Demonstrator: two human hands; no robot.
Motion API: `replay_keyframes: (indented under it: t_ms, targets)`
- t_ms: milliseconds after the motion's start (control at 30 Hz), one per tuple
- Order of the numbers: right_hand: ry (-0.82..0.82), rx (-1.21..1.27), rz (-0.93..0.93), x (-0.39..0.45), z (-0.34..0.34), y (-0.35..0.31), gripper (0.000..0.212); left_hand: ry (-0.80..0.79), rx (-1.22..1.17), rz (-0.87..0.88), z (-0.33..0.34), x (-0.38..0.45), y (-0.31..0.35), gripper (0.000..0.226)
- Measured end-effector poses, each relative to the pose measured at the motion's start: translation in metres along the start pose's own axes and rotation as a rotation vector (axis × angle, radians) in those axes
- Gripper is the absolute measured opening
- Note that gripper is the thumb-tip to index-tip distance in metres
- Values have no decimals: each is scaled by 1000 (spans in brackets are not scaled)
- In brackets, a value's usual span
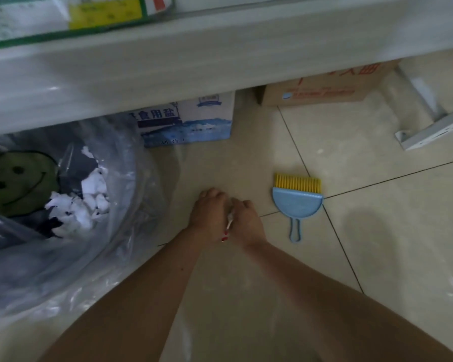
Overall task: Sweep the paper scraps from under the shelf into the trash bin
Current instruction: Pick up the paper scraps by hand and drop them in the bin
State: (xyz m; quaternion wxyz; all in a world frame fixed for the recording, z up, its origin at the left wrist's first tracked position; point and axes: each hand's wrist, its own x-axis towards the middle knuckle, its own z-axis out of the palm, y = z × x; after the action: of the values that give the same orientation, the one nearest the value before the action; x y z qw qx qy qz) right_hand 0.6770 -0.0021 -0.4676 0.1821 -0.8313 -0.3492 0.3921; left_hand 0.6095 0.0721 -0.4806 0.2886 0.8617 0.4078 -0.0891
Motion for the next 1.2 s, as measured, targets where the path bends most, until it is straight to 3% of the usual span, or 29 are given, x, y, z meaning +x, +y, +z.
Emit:
replay_keyframes:
  t_ms: [67, 167, 300, 400, 567, 767, 933, 1200]
  targets:
    - [60, 32, 3, 4, -10, -2, 54, -19, -77, 4, -1, -6, -3, 44]
    - [75, 81, 76, 14, -19, 9, 55, -65, -200, -40, -1, -10, -11, 68]
    - [-82, -44, 46, 12, -12, 20, 82, -136, 40, 11, 10, -17, -16, 87]
    - [-128, -138, 2, 14, -5, 19, 84, -59, 91, -3, 16, -21, -14, 62]
    - [-53, -258, -113, 11, 7, 12, 31, -57, 46, -10, 21, -16, -8, 26]
    - [-3, -230, -34, 7, 13, 9, 30, 46, -20, -92, 26, -20, -4, 22]
    - [-8, -153, 15, 2, 3, 5, 32, 29, -51, -139, 18, -24, 1, 24]
    - [125, -160, -78, -41, -41, -44, 25, 116, -86, -84, -53, -58, 31, 24]
